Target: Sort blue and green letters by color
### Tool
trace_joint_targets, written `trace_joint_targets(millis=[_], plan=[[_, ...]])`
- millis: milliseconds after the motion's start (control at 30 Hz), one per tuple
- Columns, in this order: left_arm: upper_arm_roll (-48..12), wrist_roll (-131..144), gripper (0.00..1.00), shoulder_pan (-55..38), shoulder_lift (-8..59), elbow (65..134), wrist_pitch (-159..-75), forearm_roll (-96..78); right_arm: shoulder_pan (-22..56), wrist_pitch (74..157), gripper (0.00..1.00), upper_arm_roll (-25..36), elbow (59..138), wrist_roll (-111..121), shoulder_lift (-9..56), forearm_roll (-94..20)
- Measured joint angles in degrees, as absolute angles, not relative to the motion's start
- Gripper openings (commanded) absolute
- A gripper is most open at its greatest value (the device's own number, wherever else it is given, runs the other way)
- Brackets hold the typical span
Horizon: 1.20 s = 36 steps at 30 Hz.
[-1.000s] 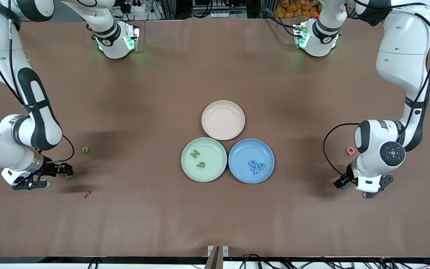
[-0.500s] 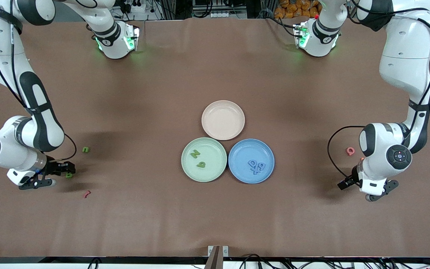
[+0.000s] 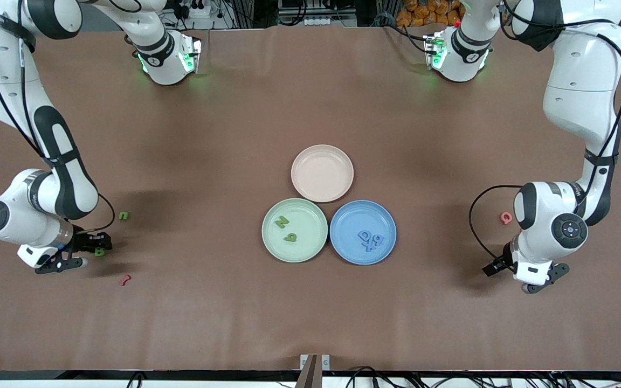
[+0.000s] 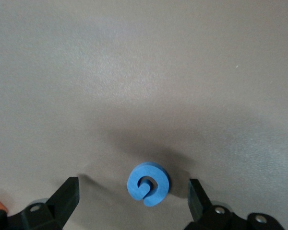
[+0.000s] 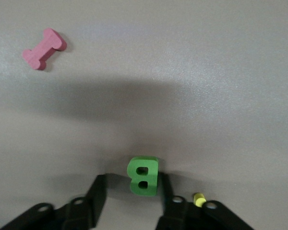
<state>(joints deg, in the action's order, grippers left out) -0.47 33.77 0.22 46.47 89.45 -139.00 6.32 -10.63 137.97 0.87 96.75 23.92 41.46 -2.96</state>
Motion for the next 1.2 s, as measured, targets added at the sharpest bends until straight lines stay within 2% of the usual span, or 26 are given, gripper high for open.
trace_joint_targets(millis=[100, 200, 567, 900, 1200], plan=[[-0.5, 33.8, 1.0, 0.2, 46.9, 89.3, -139.2, 6.3, -10.6, 138.0, 0.13, 0.9, 96.7, 24.1, 41.5, -2.3], [-0.6, 33.8, 1.0, 0.2, 47.0, 89.2, -139.2, 6.3, -10.5, 137.9, 0.0, 0.9, 96.6, 24.2, 41.5, -1.9], [-0.6, 33.7, 1.0, 0.2, 47.0, 89.2, -139.2, 6.3, -10.0, 137.2, 0.0, 0.8, 95.6, 24.0, 41.5, -1.8], [-0.6, 33.7, 1.0, 0.2, 47.0, 89.2, -139.2, 6.3, -9.8, 124.1, 0.0, -0.5, 87.2, 17.6, 40.9, -1.9], [-0.6, 33.7, 1.0, 0.2, 47.1, 89.1, -139.2, 6.3, -6.7, 118.3, 0.0, -2.2, 84.0, 8.5, 38.7, -1.9]])
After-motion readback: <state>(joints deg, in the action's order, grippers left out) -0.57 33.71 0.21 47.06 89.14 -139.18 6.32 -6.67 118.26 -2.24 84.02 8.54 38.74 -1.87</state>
